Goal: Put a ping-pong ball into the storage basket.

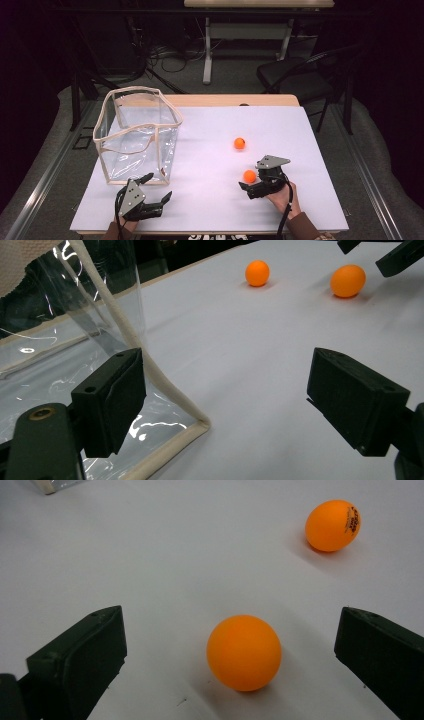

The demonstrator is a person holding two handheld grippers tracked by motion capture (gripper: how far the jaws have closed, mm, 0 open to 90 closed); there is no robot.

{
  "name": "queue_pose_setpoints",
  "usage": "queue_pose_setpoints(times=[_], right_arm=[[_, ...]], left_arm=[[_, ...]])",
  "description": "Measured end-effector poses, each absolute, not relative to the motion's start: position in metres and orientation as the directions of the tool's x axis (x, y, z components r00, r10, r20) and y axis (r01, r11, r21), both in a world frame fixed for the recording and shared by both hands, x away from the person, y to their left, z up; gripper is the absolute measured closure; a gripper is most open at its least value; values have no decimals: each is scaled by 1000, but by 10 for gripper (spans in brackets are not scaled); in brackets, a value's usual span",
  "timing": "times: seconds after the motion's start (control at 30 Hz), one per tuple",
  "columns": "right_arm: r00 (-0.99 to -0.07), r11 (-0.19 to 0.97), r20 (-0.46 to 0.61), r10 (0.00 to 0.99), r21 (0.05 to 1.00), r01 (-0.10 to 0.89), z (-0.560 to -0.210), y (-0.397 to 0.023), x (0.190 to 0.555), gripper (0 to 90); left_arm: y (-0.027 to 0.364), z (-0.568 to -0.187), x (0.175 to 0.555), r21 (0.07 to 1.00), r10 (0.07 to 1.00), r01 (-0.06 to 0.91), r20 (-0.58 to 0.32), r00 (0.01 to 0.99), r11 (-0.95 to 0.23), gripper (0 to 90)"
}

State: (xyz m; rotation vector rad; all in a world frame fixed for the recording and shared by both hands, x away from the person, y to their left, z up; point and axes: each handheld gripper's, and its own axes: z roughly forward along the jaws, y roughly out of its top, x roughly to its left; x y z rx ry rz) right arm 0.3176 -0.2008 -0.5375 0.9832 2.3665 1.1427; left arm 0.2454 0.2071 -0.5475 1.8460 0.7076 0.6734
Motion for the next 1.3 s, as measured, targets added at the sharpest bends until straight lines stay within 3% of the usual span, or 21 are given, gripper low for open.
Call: queue_pose_setpoints(times=[0.2, 0.3, 0.53, 1.3], right_arm=[[-701, 453, 7, 713, 758, 469, -543, -198, 321, 35], [-690, 459, 4, 724, 744, 486, -545, -197, 322, 186], [-677, 477, -21, 736, 725, 496, -547, -196, 322, 319], [-673, 511, -54, 737, 697, 503, -551, -195, 323, 502]], left_arm=[[207, -547, 245, 931, 726, 166, 132, 675, -324, 159], [207, -547, 245, 931, 726, 166, 133, 675, -325, 159], [207, -547, 245, 930, 723, 163, 137, 677, -329, 159], [207, -547, 245, 931, 724, 166, 133, 677, -326, 158]])
